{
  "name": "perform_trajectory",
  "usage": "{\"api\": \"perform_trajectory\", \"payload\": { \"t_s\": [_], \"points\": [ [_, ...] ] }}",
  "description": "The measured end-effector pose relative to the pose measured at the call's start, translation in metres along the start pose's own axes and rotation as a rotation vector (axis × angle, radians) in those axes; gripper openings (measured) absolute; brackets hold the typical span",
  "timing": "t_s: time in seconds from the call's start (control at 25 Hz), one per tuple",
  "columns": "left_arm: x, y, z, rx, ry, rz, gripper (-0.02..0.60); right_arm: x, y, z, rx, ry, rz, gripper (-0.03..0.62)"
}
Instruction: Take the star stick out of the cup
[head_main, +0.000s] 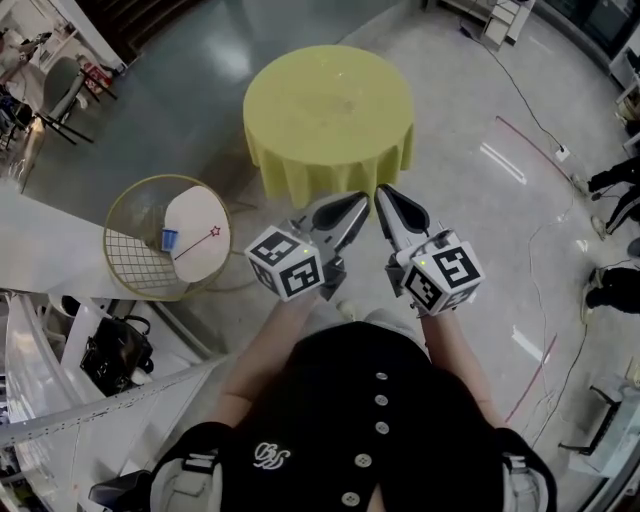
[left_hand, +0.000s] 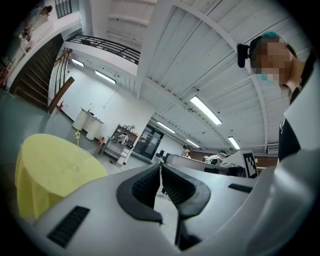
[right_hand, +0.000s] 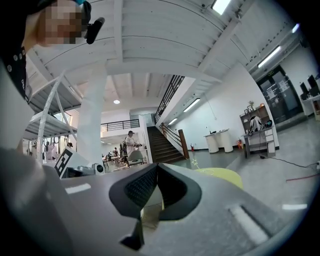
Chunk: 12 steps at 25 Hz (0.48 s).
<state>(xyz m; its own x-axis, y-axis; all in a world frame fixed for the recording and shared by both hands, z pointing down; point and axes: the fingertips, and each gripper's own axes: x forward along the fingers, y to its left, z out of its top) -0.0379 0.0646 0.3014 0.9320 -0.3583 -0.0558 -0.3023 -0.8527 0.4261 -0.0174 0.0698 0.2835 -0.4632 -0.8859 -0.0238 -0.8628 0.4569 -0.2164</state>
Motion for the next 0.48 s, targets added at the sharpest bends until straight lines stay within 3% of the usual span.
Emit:
{"api": "perform_trajectory", "payload": {
  "t_s": [0.48],
  "points": [
    [0.015,0.038,0.001,-0.047,-0.011,0.010,0.023,0.027,-0.027,-0.020,0.035,0.035,-0.015,0.005]
  ]
}}
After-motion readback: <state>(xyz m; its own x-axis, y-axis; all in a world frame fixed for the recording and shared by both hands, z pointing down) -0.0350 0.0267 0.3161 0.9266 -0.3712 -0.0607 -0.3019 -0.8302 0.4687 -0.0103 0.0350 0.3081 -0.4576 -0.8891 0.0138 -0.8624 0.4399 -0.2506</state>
